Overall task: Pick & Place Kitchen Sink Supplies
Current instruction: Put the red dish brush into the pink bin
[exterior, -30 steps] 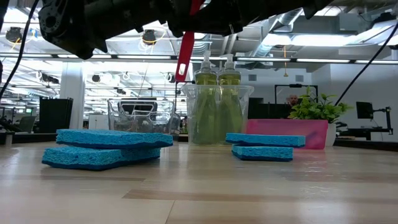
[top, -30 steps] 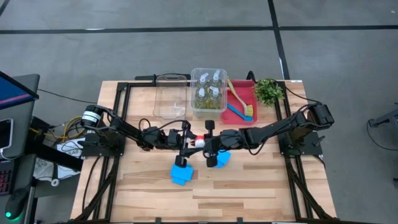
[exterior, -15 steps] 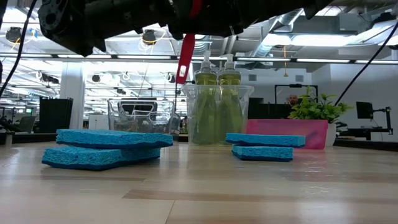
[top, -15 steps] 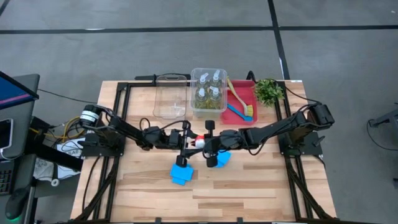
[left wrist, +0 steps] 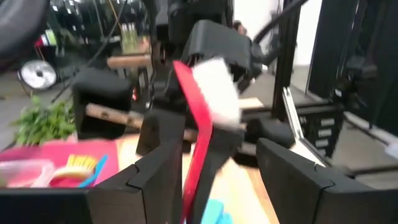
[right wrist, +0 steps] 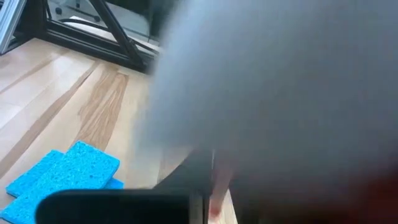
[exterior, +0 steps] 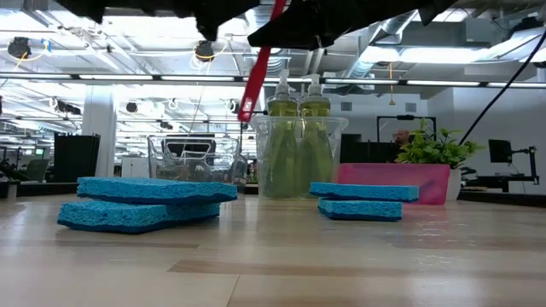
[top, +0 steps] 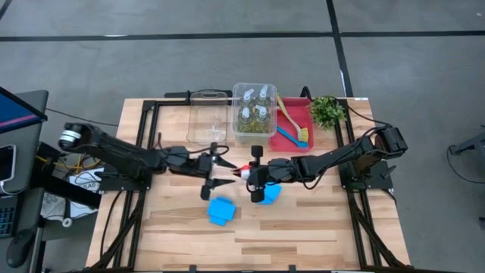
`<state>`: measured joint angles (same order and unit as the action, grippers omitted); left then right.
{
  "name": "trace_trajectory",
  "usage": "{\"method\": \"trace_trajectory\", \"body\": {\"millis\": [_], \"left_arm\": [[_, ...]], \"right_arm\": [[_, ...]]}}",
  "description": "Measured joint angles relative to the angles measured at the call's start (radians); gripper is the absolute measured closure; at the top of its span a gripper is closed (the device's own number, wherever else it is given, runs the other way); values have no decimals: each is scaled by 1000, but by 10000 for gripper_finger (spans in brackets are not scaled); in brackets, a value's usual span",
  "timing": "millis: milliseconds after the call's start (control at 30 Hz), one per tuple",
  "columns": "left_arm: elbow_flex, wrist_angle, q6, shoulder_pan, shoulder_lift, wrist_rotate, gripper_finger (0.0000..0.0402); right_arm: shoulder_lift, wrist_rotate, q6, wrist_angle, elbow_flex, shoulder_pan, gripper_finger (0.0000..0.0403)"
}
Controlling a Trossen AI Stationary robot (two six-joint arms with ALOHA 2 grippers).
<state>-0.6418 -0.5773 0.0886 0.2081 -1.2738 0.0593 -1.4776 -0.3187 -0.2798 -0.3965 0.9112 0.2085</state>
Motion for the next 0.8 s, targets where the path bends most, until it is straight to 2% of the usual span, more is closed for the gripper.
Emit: {"method": "trace_trajectory", "body": {"millis": [133, 233, 333, 433, 600, 800], "left_arm": [[4, 164, -11, 0, 98, 0, 183], [39, 164, -25, 0, 143, 0, 183], [76, 150, -26, -1, 174, 1, 183], [109, 117, -26, -1, 197, 45, 183], [133, 89, -26, -2, 202, 131, 183], [135, 82, -22, -2, 199, 152, 183]], "right_arm": [[0, 0, 0, 0, 0, 0, 386], [0, 0, 0, 0, 0, 0, 391], [0, 1, 0, -1, 0, 0, 376], [0, 1, 0, 0, 0, 0, 366], [0, 2, 0, 0, 0, 0, 394], [0, 3, 0, 0, 0, 0, 381]]}}
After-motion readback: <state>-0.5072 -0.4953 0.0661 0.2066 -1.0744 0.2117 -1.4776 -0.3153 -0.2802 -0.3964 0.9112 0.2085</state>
